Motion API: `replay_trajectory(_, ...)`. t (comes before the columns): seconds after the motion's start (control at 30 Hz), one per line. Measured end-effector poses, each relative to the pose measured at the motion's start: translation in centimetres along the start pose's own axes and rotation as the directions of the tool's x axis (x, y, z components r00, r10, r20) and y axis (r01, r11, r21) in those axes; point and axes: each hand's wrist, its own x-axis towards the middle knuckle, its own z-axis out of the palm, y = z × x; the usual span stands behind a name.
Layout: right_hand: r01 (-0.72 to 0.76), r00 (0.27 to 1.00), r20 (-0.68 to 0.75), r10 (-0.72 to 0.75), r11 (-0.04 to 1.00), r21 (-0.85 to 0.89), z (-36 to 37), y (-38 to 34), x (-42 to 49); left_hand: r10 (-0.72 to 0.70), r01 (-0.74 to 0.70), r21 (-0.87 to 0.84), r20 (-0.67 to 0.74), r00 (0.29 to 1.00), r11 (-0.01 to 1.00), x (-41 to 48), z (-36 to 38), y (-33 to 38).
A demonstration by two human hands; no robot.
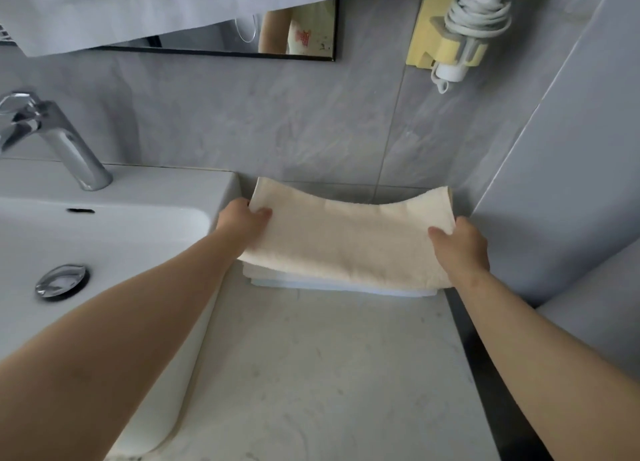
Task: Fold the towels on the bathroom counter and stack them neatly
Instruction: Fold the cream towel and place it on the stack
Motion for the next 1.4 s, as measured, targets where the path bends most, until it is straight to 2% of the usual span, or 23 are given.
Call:
replay_trajectory(0.23, -0.051, 0.999, 0.010, 0.050, 0.997, 0.052, 3.1, 1.0, 4.0, -0.058, 0.056, 0.034, 0.052, 0.997, 0.998, 3.3, 2.5, -0.6)
replay_trajectory(0.53, -0.145, 0.988, 0.064, 0.139, 0.986, 0.087, 5.8, 3.5, 5.5, -0.099, 0.099, 0.048, -0.001, 0.995, 0.994, 3.9, 4.9, -3.1)
replay_trajectory(0.67, -0.172, 0.984, 0.064, 0.167, 0.982, 0.079, 6.2, 3.9, 5.4, -0.119, 0.124, 0.123, -0.049, 0.992, 0.985, 3.9, 5.2, -4.0)
replay_trajectory(0.8, -0.143, 0.989, 0.054, 0.141, 0.989, 0.038, 6.2, 3.7, 4.9, -0.052, 0.063, 0.264, -0.049, 0.997, 0.962, 3.7, 5.0, -3.8)
replay_trajectory(0.87, -0.105, 0.993, 0.049, 0.106, 0.994, -0.024, 5.9, 3.3, 4.5, -0.008, 0.026, 0.338, -0.056, 0.998, 0.941, 3.3, 4.7, -3.4)
replay_trajectory(1.0, 0.035, 0.997, 0.069, -0.017, 0.965, -0.262, 5.4, 1.3, 2.9, 0.116, -0.076, 0.439, -0.065, 0.991, 0.895, 2.0, 3.4, -2.0)
replay_trajectory(1.17, 0.184, 0.980, 0.129, -0.153, 0.941, -0.283, 4.2, -2.4, -0.8, 0.272, -0.239, 0.490, 0.005, 0.962, 0.838, -1.4, 1.7, 0.0)
replay_trajectory(1.4, 0.416, 0.906, 0.206, -0.369, 0.868, -0.273, 1.8, -7.0, -7.9, 0.413, -0.327, 0.590, -0.012, 0.911, 0.738, -8.1, -2.2, 0.7)
